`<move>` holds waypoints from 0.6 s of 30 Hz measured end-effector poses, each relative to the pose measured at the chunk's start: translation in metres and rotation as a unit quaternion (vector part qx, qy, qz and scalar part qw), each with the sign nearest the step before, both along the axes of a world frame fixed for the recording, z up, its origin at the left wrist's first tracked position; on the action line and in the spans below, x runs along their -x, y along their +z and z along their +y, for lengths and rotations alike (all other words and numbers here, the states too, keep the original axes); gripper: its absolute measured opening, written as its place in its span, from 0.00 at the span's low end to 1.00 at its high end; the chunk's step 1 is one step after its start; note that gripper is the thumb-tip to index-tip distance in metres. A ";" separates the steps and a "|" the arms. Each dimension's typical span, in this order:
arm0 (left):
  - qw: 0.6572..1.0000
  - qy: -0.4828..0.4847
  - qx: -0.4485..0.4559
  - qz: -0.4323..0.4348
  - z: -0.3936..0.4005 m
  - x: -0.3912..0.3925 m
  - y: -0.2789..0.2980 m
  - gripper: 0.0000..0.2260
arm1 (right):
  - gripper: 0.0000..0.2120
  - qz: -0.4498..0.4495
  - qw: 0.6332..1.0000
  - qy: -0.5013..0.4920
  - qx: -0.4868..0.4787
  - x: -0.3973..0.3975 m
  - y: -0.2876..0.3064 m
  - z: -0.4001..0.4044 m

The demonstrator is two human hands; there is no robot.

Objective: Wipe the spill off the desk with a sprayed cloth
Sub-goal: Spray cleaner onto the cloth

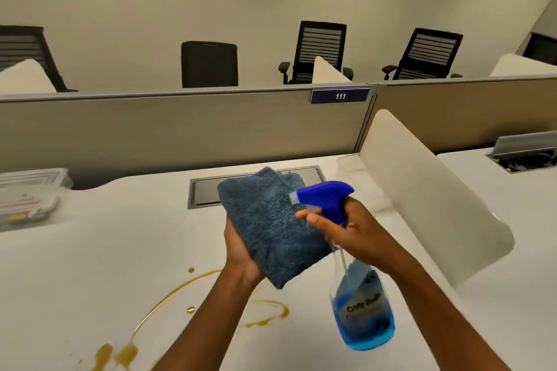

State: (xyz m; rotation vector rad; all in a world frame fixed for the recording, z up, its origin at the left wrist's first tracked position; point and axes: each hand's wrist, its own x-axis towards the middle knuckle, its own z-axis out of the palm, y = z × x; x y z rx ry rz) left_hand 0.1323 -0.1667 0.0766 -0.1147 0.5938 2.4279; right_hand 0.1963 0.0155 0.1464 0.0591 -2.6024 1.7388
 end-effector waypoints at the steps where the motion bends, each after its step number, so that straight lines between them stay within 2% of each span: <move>1: 1.000 -0.015 -0.001 0.002 -0.007 -0.009 0.002 0.34 | 0.32 -0.016 1.000 0.003 -0.005 -0.007 -0.004 -0.015; 5: 0.999 -0.047 0.014 -0.001 -0.040 -0.039 0.006 0.32 | 0.26 -0.027 0.999 -0.021 -0.033 -0.033 -0.010 -0.061; 9: 0.997 -0.043 0.067 0.019 -0.079 -0.063 0.001 0.27 | 0.10 -0.003 0.999 -0.044 -0.018 -0.067 -0.003 -0.101; 11: 0.994 -0.044 0.096 0.020 -0.098 -0.072 -0.002 0.25 | 0.06 0.019 0.997 -0.069 -0.010 -0.085 0.001 -0.115; 15: 0.988 -0.051 0.149 0.014 -0.130 -0.089 -0.014 0.28 | 0.13 0.042 0.991 -0.125 0.006 -0.123 0.005 -0.140; 18: 0.987 -0.042 0.154 0.014 -0.145 -0.103 -0.021 0.25 | 0.16 0.052 0.990 -0.128 0.009 -0.150 0.009 -0.155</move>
